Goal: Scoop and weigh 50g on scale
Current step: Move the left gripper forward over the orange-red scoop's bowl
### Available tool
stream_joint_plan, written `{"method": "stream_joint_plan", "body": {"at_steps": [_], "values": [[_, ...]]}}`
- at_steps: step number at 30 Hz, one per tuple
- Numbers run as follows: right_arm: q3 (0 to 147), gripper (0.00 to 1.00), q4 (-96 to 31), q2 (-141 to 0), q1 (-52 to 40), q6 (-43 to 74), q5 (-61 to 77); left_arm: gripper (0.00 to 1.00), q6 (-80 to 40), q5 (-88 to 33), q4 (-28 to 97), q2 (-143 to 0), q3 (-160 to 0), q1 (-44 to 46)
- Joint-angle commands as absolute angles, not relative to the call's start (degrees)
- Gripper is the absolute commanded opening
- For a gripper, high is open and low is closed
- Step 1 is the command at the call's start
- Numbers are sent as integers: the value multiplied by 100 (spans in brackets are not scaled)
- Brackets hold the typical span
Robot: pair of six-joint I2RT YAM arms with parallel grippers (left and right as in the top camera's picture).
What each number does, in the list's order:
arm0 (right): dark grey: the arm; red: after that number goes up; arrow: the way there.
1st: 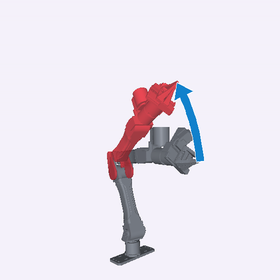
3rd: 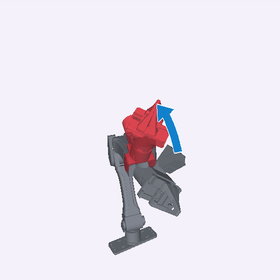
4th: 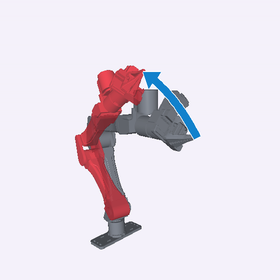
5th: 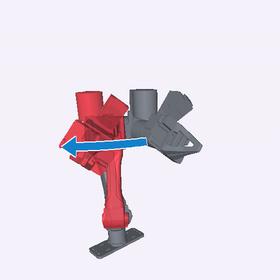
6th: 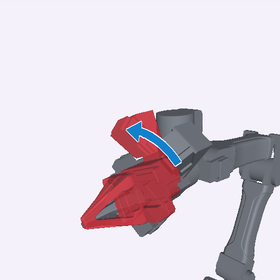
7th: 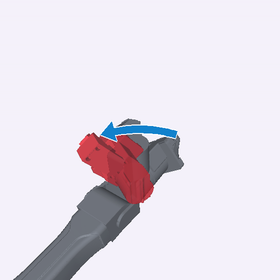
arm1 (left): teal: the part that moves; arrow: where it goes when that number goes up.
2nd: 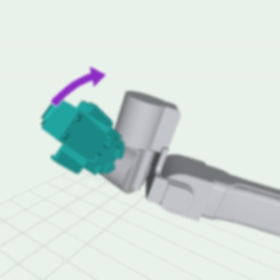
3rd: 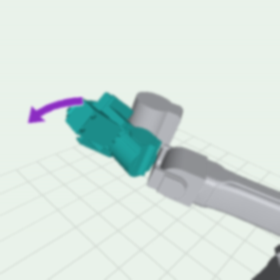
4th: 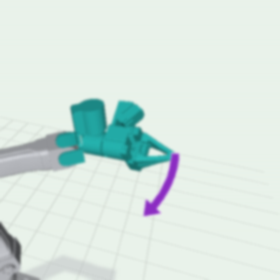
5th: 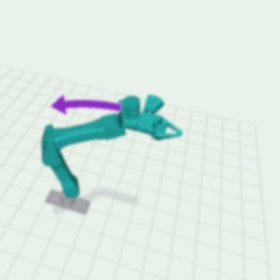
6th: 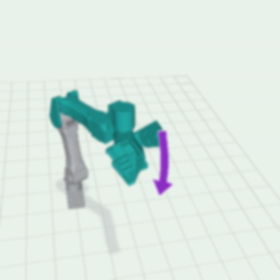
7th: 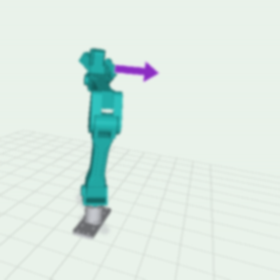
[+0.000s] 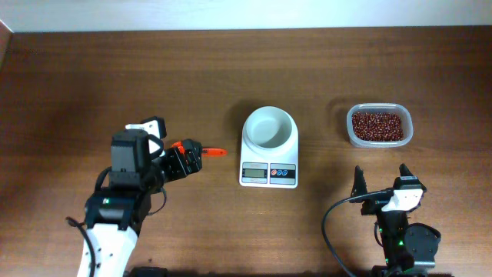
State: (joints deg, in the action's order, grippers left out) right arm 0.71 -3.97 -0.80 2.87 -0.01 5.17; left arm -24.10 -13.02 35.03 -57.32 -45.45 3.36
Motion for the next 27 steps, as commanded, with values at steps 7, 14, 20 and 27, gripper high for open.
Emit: {"method": "stream_joint_plan", "body": {"at_steps": [7, 14, 20, 27], "values": [[32, 99, -412, -21, 231, 23, 467, 98, -4348, -91, 4060, -6455, -4654, 320], [32, 99, -412, -21, 231, 25, 467, 99, -5183, 742, 4036, -7061, -4654, 320], [32, 99, -412, -21, 231, 25, 467, 99, -5183, 757, 3752, -7655, -4654, 320], [32, 99, -412, -21, 231, 25, 467, 96, -5188, 659, 2880, -8479, -4654, 320]]}}
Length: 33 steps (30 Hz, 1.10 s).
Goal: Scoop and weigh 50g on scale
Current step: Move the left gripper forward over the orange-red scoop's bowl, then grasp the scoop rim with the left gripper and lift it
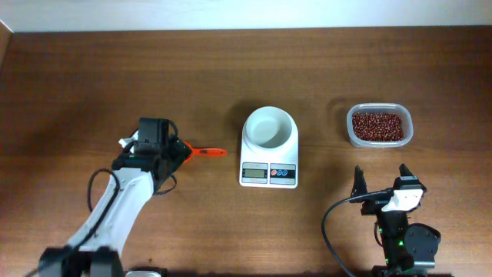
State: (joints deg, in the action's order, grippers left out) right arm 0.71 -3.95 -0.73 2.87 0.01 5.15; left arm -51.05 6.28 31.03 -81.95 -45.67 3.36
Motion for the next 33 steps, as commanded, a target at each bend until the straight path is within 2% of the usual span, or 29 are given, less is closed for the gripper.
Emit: {"method": "stream_joint_plan", "body": {"at_steps": [1, 9, 12, 14, 20, 27, 33], "values": [[32, 99, -412, -21, 231, 23, 467, 95, -5188, 617, 2746, -8567, -4654, 320], [32, 99, -412, -21, 231, 25, 467, 89, -5188, 537, 2342, -8818, -4654, 320], [32, 99, -412, -21, 231, 25, 467, 75, -5188, 508, 2342, -8818, -4654, 320], [32, 99, -412, -21, 231, 25, 467, 72, -5196, 311, 2342, -8818, -4654, 320], [32, 99, -412, -21, 231, 23, 467, 71, -5944, 126, 2366, -8818, -4654, 320], [32, 99, -412, -21, 231, 25, 467, 59, -6838, 126, 2534, -8818, -4650, 320], [32, 99, -412, -21, 231, 25, 467, 53, -6989, 126, 2534, -8818, -4650, 320]]}}
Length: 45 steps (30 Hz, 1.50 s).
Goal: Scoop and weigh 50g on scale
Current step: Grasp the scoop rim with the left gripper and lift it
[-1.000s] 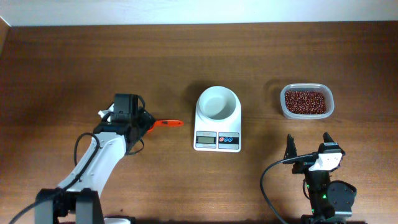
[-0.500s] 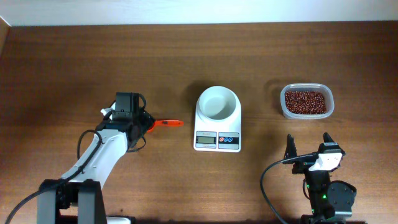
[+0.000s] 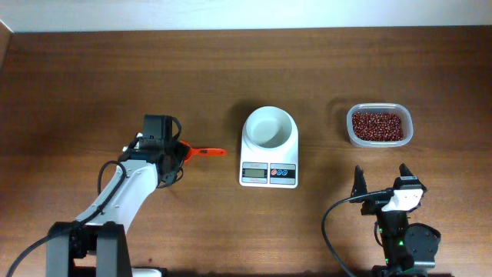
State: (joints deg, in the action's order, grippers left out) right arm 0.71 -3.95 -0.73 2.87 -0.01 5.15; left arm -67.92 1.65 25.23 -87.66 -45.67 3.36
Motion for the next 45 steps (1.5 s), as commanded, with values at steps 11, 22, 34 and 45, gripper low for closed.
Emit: {"method": "stream_joint_plan", "body": {"at_steps": [11, 22, 34, 45], "values": [[32, 99, -412, -21, 231, 25, 467, 48, -7293, 126, 2488, -8818, -4644, 322], [32, 99, -412, -21, 231, 25, 467, 41, -7293, 126, 2401, -8965, -4644, 322], [32, 99, -412, -21, 231, 25, 467, 0, -7822, -362, 2145, -9507, -4650, 320], [32, 99, -412, -21, 231, 25, 467, 0, -6049, 156, 3273, -7500, -4777, 113]]}}
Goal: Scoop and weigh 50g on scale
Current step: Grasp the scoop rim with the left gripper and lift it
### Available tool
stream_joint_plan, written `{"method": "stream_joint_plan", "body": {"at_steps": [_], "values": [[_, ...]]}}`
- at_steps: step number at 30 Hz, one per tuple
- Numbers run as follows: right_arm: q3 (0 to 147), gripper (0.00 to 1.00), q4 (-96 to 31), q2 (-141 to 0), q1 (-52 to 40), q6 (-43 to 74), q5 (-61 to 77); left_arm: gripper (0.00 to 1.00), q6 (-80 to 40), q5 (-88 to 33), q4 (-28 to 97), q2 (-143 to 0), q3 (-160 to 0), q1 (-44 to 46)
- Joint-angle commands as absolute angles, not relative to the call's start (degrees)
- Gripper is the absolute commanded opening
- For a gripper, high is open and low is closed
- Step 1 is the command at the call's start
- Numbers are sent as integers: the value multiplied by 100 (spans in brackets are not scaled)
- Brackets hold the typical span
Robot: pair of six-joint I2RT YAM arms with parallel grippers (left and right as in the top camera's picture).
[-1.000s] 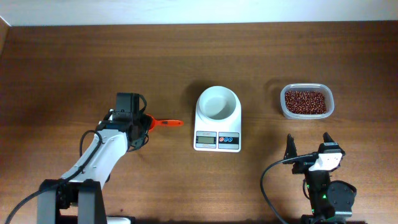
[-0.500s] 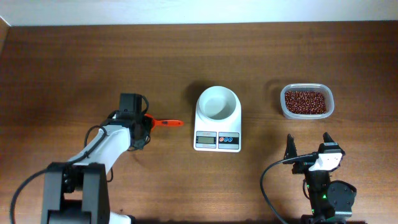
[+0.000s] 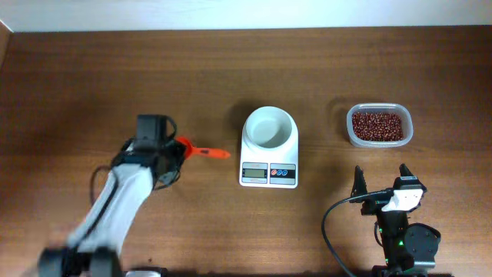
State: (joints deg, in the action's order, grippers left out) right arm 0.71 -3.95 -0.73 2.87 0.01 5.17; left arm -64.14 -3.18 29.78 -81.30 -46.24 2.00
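An orange scoop [image 3: 206,151] lies left of the white scale [image 3: 269,174], its handle pointing right and slightly tilted. My left gripper [image 3: 175,148] sits over the scoop's left end, mostly hidden under its own wrist, and appears shut on it; the left arm is blurred. On the scale stands an empty white bowl [image 3: 269,127]. A clear container of red beans [image 3: 378,125] is at the right. My right gripper [image 3: 380,179] rests open near the front right, nothing between its fingers.
The scale's display and two buttons face the front edge. A black cable [image 3: 334,219] loops beside the right arm's base. Bare wooden table lies between the scale and the bean container.
The left arm has shifted slightly left and is blurred. The orange scoop is now tilted and more of it shows past the gripper. The right arm has not moved.
At first my left gripper was beside the scoop's left end, arm low at the front left. It then stood over that end, and stayed there. Now the scoop has tilted with the gripper. Scale, bowl, beans and right arm stayed put.
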Motion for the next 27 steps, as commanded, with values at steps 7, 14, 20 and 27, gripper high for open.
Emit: {"method": "stream_joint_plan", "body": {"at_steps": [7, 14, 20, 27], "values": [[32, 99, -412, -21, 231, 25, 467, 0, -6047, 1291, 5625, -5531, -4777, 99], [32, 99, -412, -21, 231, 25, 467, 0, -6007, 1061, 6796, -4757, -4775, 102], [32, 99, -412, -21, 231, 25, 467, 0, -5669, 78, 6820, -4755, -4775, 102], [32, 99, -412, -21, 231, 23, 467, 0, -5671, -167, 6805, -4755, -4775, 102]]}}
